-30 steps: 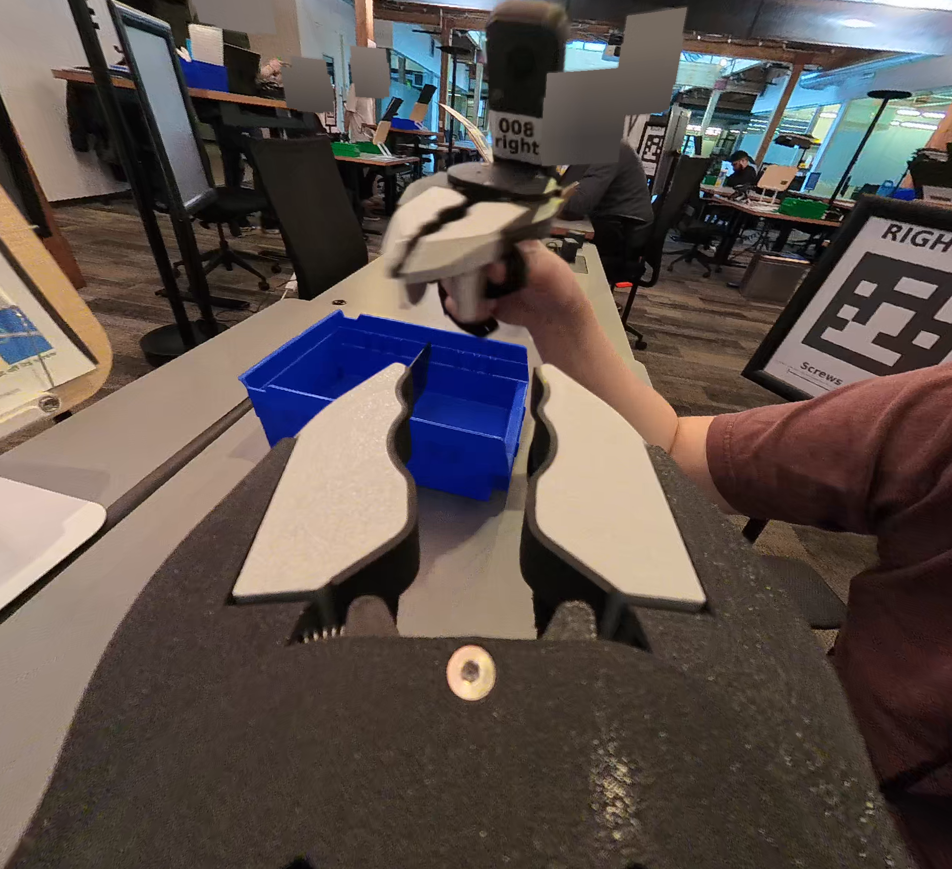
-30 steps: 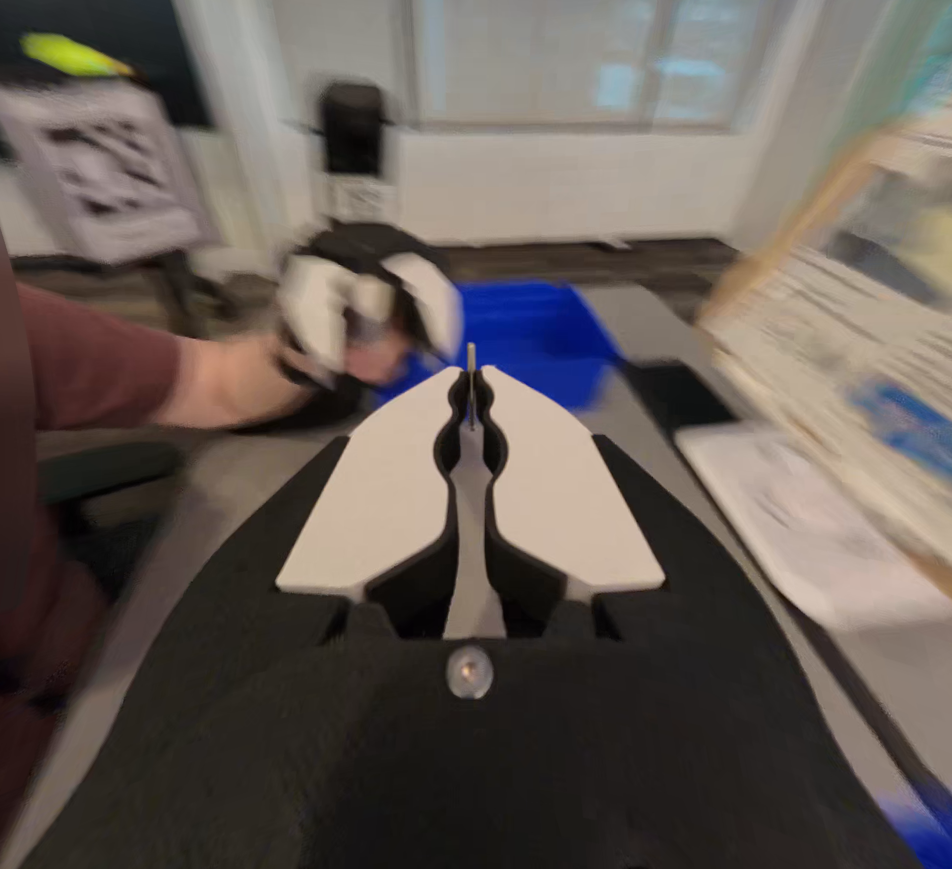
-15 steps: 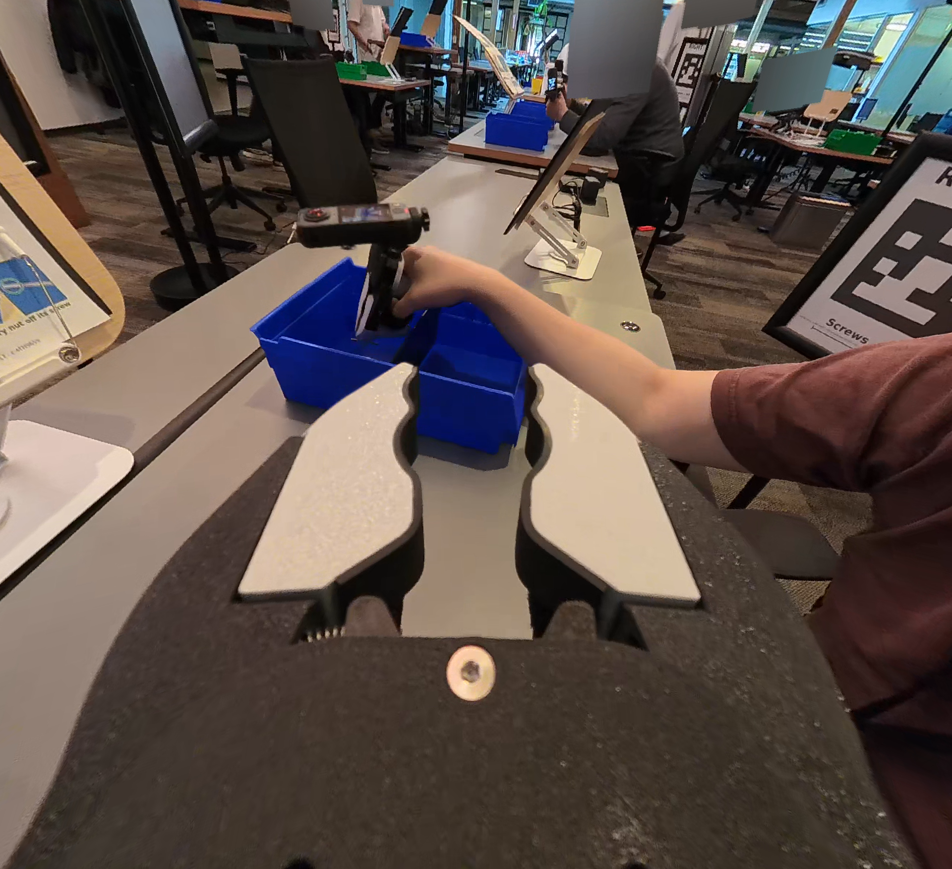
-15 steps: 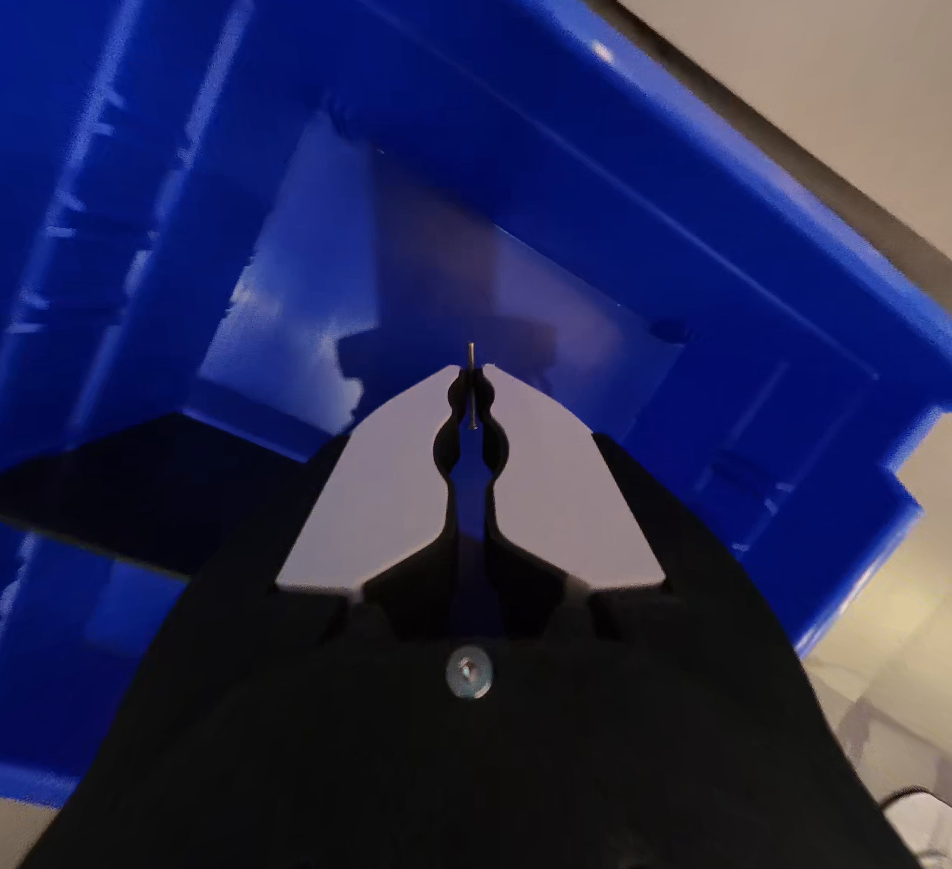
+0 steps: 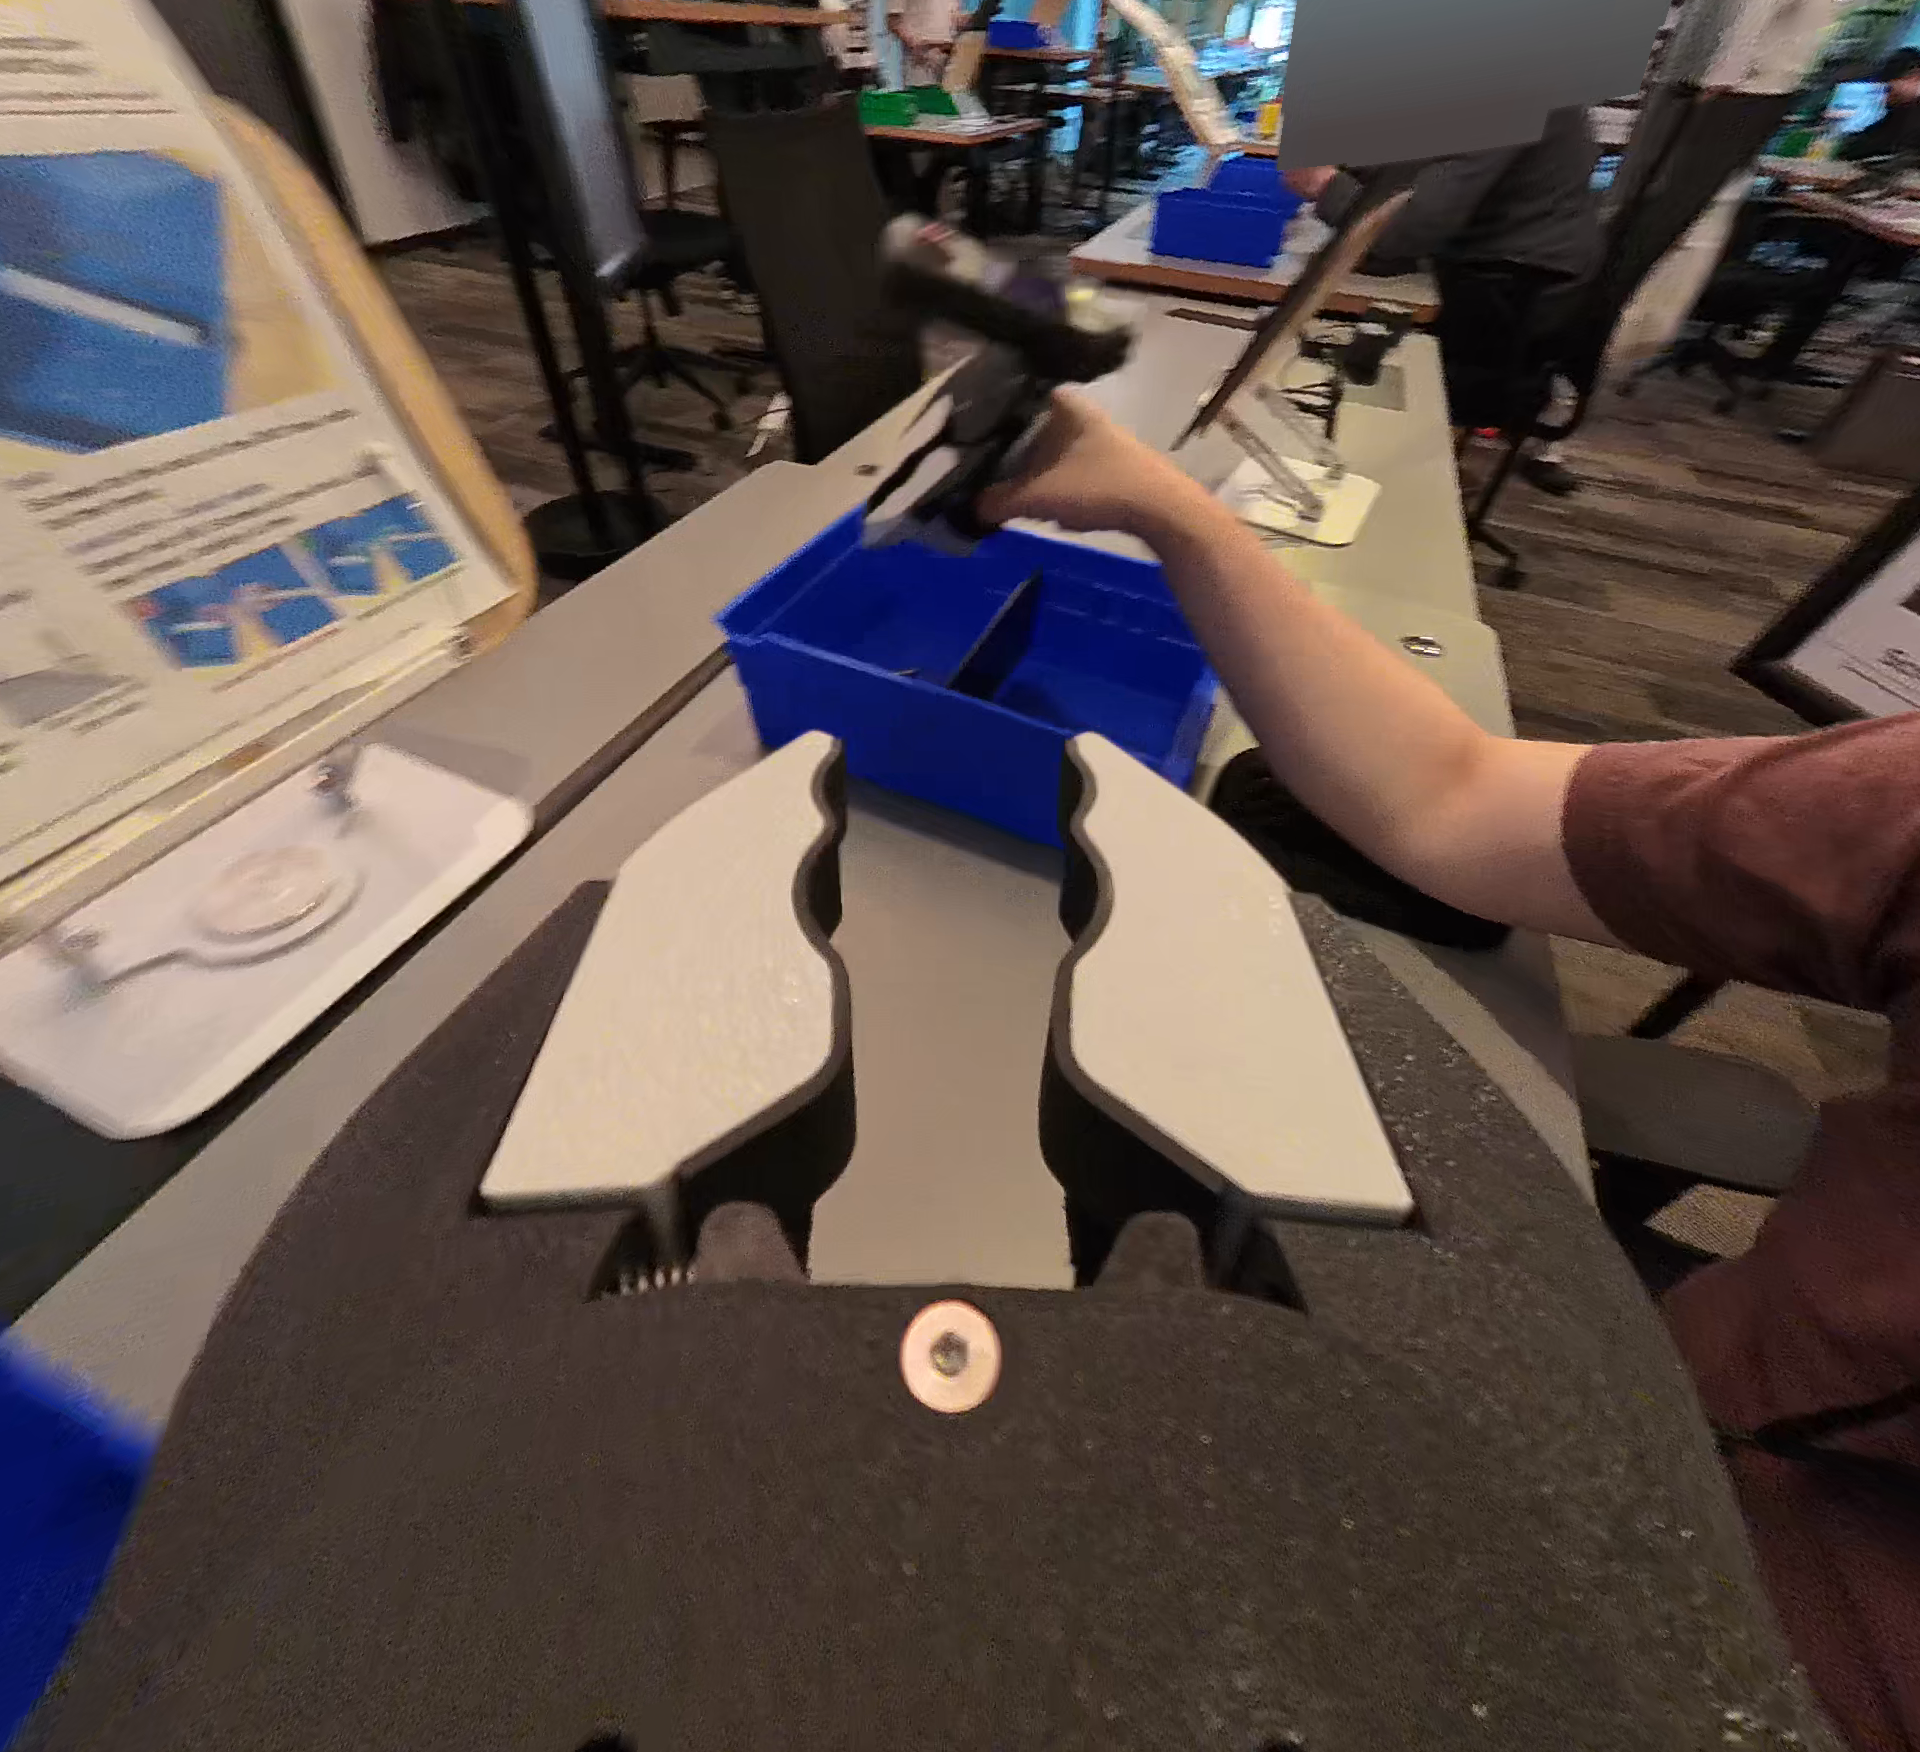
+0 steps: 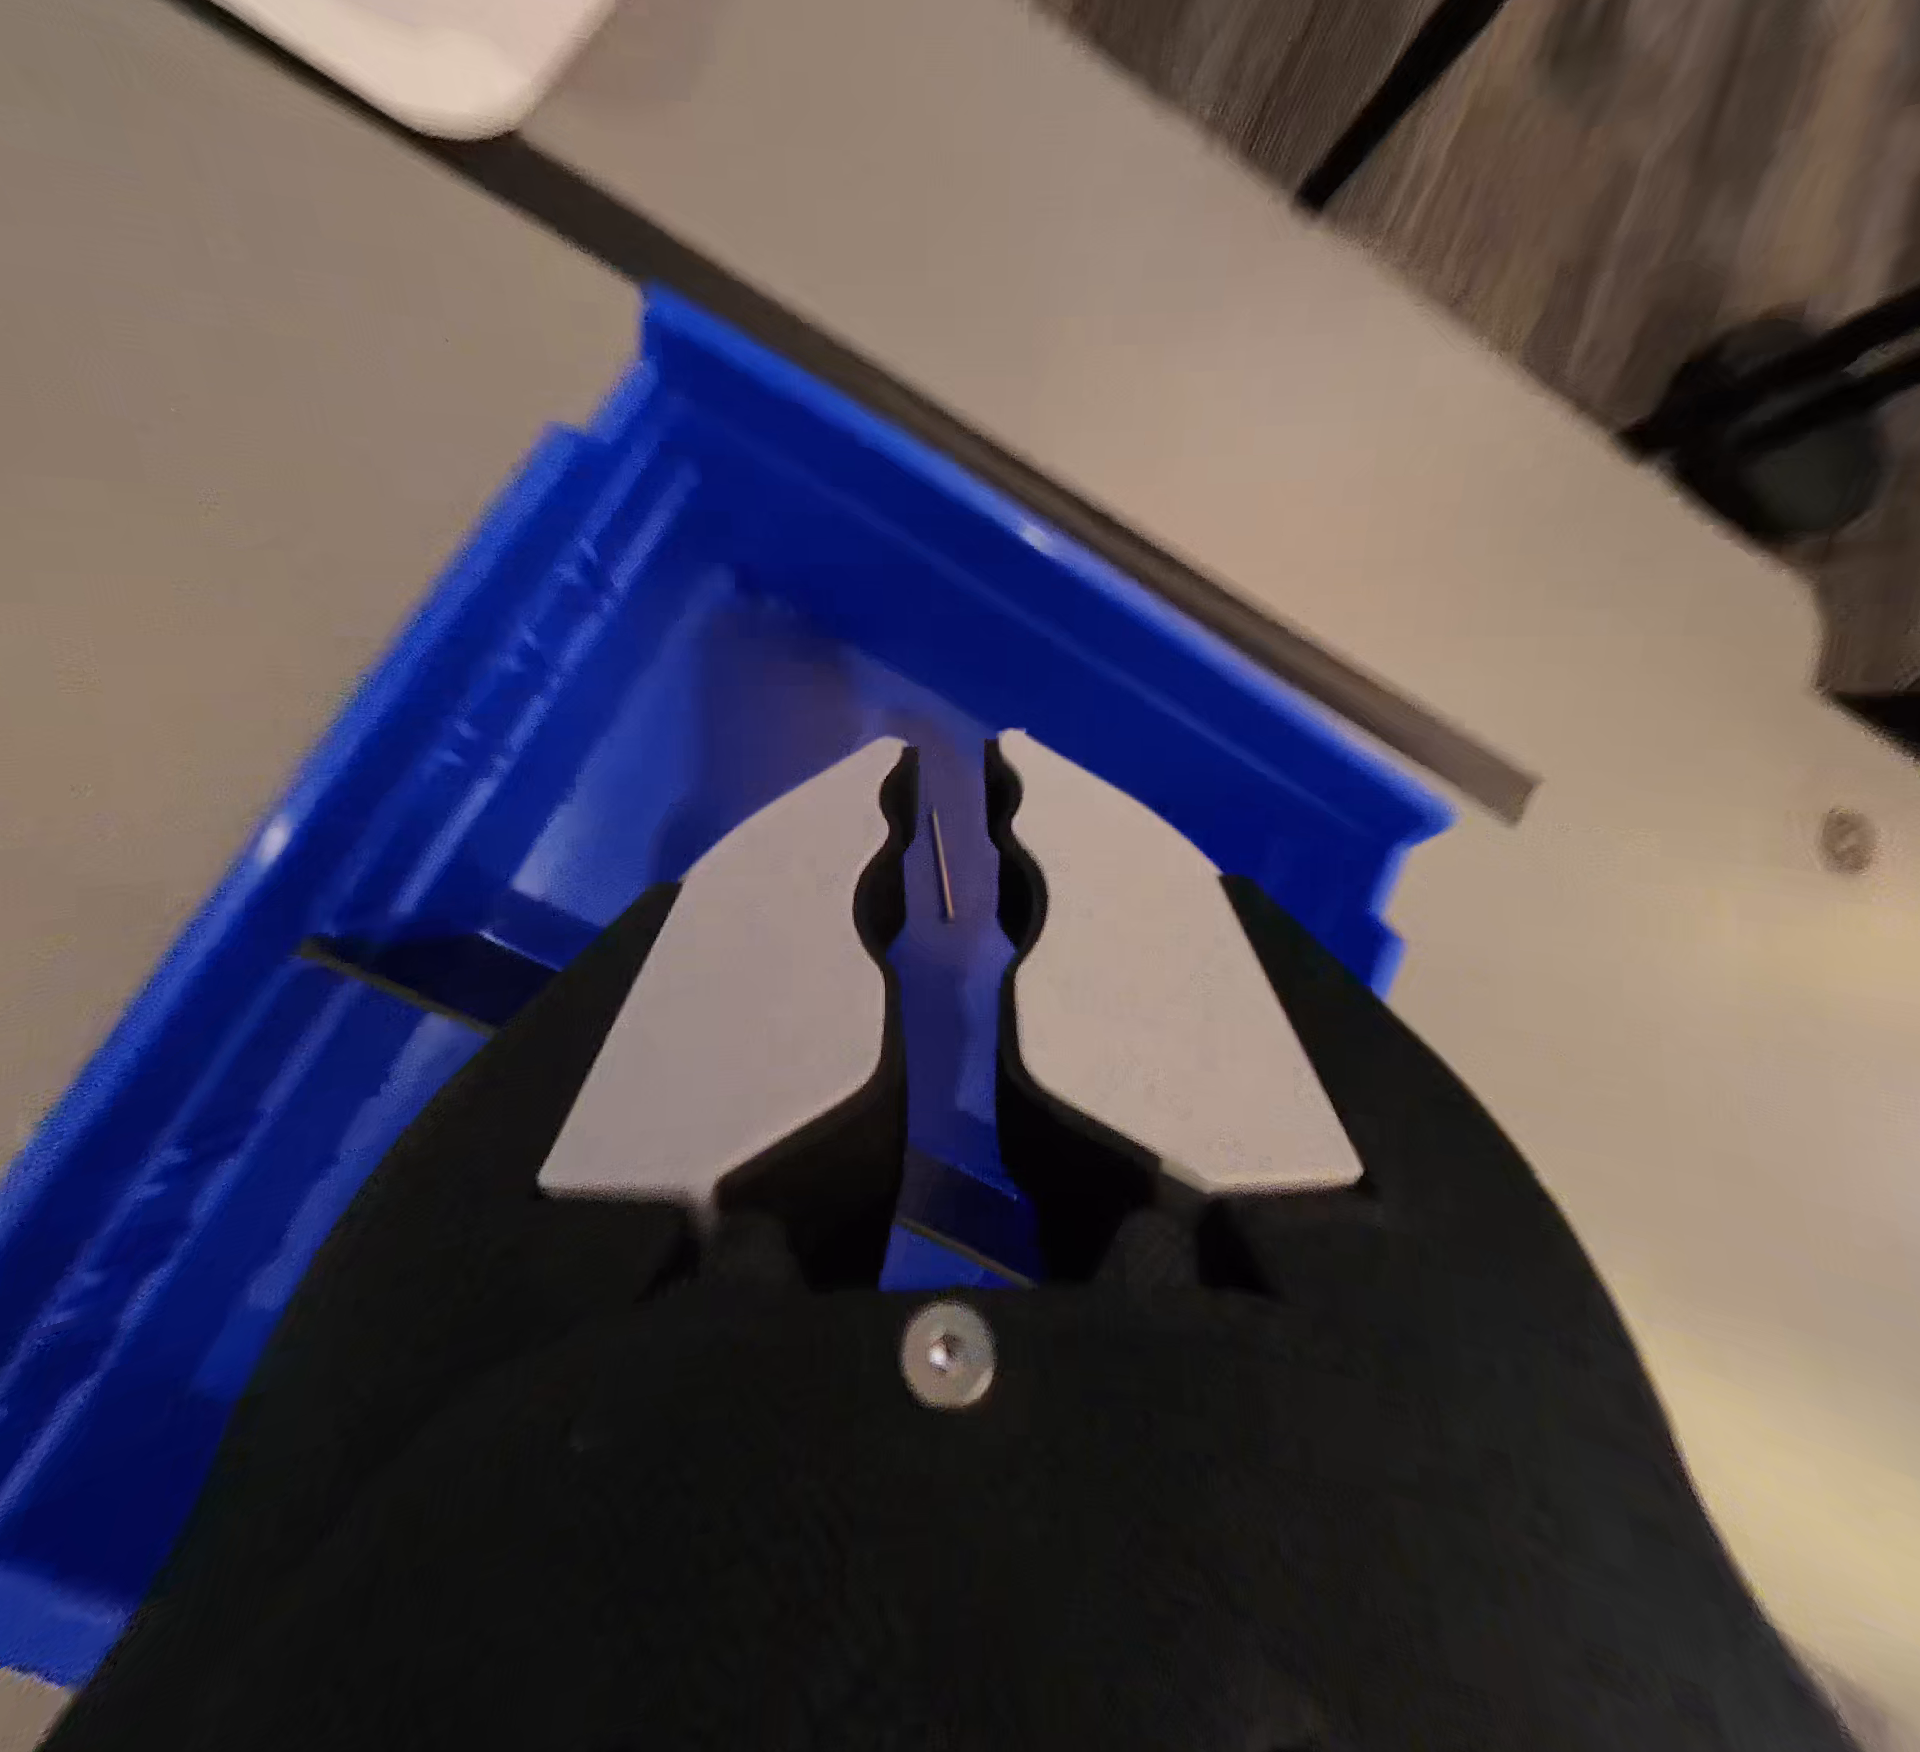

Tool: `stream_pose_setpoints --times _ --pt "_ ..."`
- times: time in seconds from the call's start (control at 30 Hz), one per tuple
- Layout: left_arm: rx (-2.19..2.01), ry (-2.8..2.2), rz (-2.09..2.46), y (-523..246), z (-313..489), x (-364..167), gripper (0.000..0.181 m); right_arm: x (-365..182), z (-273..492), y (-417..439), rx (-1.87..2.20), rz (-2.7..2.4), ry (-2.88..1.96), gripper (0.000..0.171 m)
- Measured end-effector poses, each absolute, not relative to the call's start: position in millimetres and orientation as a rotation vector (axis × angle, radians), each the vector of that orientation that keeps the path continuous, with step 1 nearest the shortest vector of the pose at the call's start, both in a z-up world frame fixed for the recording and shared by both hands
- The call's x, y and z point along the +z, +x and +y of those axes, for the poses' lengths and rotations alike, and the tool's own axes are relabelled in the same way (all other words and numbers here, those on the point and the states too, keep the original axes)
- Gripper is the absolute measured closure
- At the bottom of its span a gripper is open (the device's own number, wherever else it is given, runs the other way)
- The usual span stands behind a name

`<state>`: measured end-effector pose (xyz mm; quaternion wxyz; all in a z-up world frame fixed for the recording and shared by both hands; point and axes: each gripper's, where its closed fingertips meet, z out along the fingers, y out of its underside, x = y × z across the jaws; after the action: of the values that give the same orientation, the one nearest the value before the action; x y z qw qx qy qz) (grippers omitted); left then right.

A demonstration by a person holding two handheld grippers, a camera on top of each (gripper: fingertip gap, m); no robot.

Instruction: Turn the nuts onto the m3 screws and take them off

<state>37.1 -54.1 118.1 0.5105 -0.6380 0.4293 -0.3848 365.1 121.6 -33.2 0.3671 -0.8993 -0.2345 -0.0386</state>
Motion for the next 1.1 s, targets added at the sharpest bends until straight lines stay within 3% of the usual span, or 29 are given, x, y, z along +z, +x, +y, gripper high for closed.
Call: stream_pose_setpoints --times 0.2,0.47,0.73,1.0,1.1 --pt "-0.614 -1.947 0.892 -62.1 -18.5 80.7 0.146 38.0 106.9 316.1 -0.119 -0.682 -2.007 0.158" --pt "-0.202 -2.63 0.583 -182.4 8.6 -35.0 0.153 27.8 102.2 285.2 -0.193 -0.831 -2.007 0.157" --pt "-0.158 -2.964 0.304 -214.5 27.3 -122.2 0.154 17.9 103.6 286.6 -0.19 -0.851 -2.039 0.156" --pt "0.006 -3.092 0.339 -215.4 27.2 -155.4 0.148 12.6 104.1 289.6 -0.223 -0.872 -2.059 0.155" --pt "0.013 -3.091 0.337 -215.8 28.1 -156.3 0.156 12.3 103.6 289.2 -0.228 -0.883 -2.057 0.155"
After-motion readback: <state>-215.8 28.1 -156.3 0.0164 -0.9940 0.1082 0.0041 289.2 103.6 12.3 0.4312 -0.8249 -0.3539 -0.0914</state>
